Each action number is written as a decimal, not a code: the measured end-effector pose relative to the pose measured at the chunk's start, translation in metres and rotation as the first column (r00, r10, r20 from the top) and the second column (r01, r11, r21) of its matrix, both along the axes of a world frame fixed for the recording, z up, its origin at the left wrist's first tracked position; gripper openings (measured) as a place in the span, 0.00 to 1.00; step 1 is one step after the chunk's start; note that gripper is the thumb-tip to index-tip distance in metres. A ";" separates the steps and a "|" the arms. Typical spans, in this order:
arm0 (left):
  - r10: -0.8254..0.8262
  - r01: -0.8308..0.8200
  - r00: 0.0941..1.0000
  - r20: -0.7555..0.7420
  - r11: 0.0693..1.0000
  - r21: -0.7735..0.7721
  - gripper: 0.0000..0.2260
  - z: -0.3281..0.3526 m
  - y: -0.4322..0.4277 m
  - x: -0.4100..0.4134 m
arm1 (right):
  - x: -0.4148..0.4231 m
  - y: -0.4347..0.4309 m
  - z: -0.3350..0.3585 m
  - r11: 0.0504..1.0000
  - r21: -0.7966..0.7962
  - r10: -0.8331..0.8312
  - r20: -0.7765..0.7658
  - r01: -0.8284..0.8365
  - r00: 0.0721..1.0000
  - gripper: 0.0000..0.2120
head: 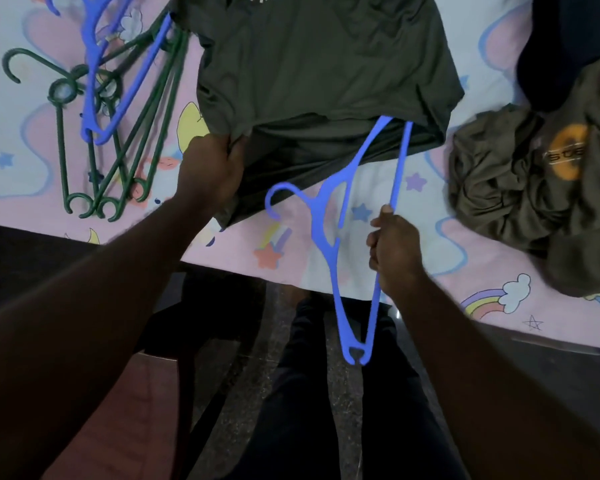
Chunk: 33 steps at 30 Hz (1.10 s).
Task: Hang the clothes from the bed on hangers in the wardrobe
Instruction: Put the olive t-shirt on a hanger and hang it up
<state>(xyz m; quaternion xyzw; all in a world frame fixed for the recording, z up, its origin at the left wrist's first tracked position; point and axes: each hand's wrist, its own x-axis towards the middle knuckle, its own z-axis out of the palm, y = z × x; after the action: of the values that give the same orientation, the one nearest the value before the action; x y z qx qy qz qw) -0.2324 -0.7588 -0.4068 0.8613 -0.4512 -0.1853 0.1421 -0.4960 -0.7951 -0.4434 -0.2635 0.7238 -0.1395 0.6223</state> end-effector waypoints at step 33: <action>0.200 -0.234 0.916 -0.347 0.970 -0.060 0.08 0.011 0.038 0.006 | 0.058 -0.052 -0.007 0.842 0.076 -0.539 0.157 0.534 0.827 0.18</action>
<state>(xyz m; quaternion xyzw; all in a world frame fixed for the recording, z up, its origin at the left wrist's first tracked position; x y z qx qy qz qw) -0.2260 -0.7206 -0.3962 0.8531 -0.3305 -0.2908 0.2800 -0.4383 -0.8469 -0.4508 -0.0277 0.7141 -0.3204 0.6218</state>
